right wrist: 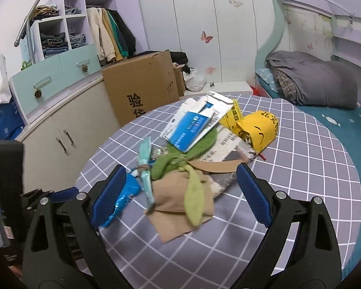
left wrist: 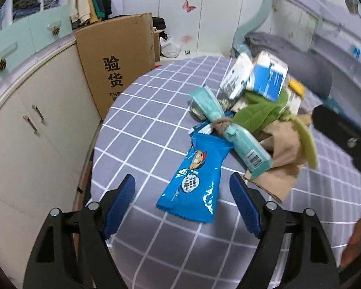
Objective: Collect trash
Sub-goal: 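Grasp the blue snack wrapper with the left gripper while the right grasps the green toothpaste tube, then carry the wrapper and tube over the blue bucket and release both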
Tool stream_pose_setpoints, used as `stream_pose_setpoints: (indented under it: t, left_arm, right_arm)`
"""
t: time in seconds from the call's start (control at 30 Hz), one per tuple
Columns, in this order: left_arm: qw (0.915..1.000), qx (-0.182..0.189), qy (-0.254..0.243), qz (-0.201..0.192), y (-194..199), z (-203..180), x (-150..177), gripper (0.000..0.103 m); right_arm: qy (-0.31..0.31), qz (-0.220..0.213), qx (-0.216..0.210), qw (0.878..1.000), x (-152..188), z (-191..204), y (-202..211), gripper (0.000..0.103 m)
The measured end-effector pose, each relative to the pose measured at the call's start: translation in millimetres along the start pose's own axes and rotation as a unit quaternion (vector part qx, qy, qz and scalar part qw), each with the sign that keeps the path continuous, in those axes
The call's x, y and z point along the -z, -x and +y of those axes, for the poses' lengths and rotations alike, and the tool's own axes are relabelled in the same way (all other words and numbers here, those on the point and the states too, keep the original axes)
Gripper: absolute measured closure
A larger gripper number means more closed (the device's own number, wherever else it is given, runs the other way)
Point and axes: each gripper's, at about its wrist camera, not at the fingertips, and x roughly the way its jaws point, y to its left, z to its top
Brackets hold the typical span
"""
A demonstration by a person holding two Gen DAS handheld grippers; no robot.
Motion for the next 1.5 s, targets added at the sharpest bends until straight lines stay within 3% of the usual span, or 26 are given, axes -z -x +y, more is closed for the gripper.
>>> stream_pose_setpoints:
  t: [0.1,0.17,0.3,0.33,0.37,0.57,0.67,0.8,1.0,1.13,1.27,1.5]
  left_arm:
    - [0.9998,-0.017,-0.013,0.007,-7,-1,0,0.024]
    - [0.9995,-0.011,-0.022,0.019,-10,-2,1,0.043]
    - [0.9990,-0.001,-0.039,0.021,-10,-2,3,0.054]
    - [0.9992,0.004,-0.037,0.012,-7,0,3,0.062]
    - [0.9993,0.015,-0.033,0.008,-4,2,3,0.091]
    - [0.9996,0.020,0.007,-0.016,4,25,4,0.093]
    - [0.9982,0.025,0.040,-0.038,14,43,5,0.093]
    - [0.9952,-0.001,0.073,-0.064,27,66,1,0.093]
    - [0.9924,-0.004,0.099,-0.072,35,88,2,0.093]
    - [0.9916,0.004,0.108,-0.071,35,96,6,0.093]
    - [0.9907,0.014,0.113,-0.074,37,99,10,0.093]
    - [0.9872,0.028,0.131,-0.087,46,118,12,0.093]
  right_arm:
    - [0.009,0.006,-0.003,1.000,1,1,-5,0.012]
    - [0.018,0.006,-0.004,1.000,0,5,-7,0.012]
    - [0.042,0.003,-0.001,0.999,-5,17,-11,0.012]
    - [0.052,0.002,0.002,0.999,-6,22,-12,0.012]
    - [0.061,0.001,0.003,0.998,-6,26,-12,0.012]
    - [0.096,0.014,-0.009,0.995,-9,50,-23,0.015]
    - [0.119,0.036,-0.021,0.992,-8,64,-33,0.029]
    - [0.162,0.072,-0.027,0.984,-2,86,-55,0.048]
    - [0.195,0.125,0.020,0.973,8,91,-93,0.060]
    - [0.205,0.147,0.037,0.967,13,87,-107,0.077]
    - [0.190,0.135,0.016,0.972,11,80,-97,0.088]
    - [0.171,0.099,-0.021,0.980,-1,91,-66,0.091]
